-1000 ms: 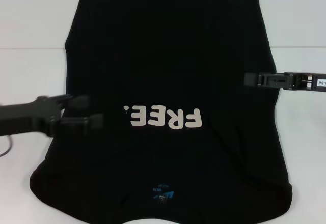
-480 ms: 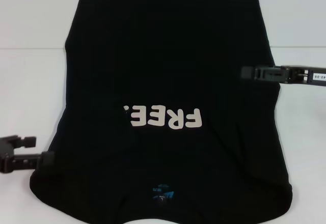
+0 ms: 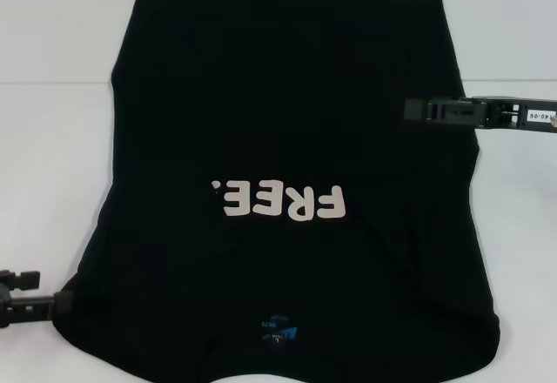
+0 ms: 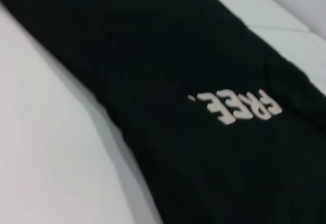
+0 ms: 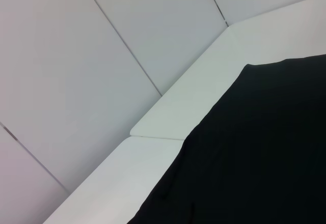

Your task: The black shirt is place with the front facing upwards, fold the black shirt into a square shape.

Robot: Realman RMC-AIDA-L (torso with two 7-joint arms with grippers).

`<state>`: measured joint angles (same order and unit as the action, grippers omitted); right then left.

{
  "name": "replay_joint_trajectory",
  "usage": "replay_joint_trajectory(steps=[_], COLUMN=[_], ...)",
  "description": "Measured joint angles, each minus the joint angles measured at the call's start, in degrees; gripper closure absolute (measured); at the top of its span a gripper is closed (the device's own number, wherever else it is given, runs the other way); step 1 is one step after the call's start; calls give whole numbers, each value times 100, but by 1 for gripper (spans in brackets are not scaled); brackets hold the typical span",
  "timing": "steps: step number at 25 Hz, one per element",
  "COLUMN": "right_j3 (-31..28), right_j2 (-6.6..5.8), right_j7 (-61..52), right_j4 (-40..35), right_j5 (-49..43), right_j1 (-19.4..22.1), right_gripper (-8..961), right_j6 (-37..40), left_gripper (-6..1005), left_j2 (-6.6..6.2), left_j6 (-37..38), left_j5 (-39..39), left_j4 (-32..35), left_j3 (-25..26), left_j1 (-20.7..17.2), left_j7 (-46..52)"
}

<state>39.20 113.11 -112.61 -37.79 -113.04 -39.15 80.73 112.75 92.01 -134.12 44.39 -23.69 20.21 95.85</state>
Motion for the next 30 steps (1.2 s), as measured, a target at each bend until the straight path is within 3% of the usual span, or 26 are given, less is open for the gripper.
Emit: replay_joint_trajectory(steps=[6, 14, 25, 30], right_j3=[-7, -42, -56, 10], right_j2=[-8, -10, -33, -169], right_j7=[1, 9, -12, -470], right_j4=[0, -6, -46, -79], right_j5=[5, 39, 49, -433], right_j1=[-4, -2, 20, 13], right_gripper=[32, 34, 38, 39], right_j6=[4, 20, 57, 74], left_gripper=[127, 140, 360, 563], left_j2=[109, 128, 151, 151], left_j6=[-105, -200, -193, -177], left_j5=[-240, -389, -413, -423], left_j4=[-11, -11, 38, 45], left_j3=[-34, -39, -64, -65], left_j1=[95, 152, 174, 188], left_j7=[-1, 4, 4, 4])
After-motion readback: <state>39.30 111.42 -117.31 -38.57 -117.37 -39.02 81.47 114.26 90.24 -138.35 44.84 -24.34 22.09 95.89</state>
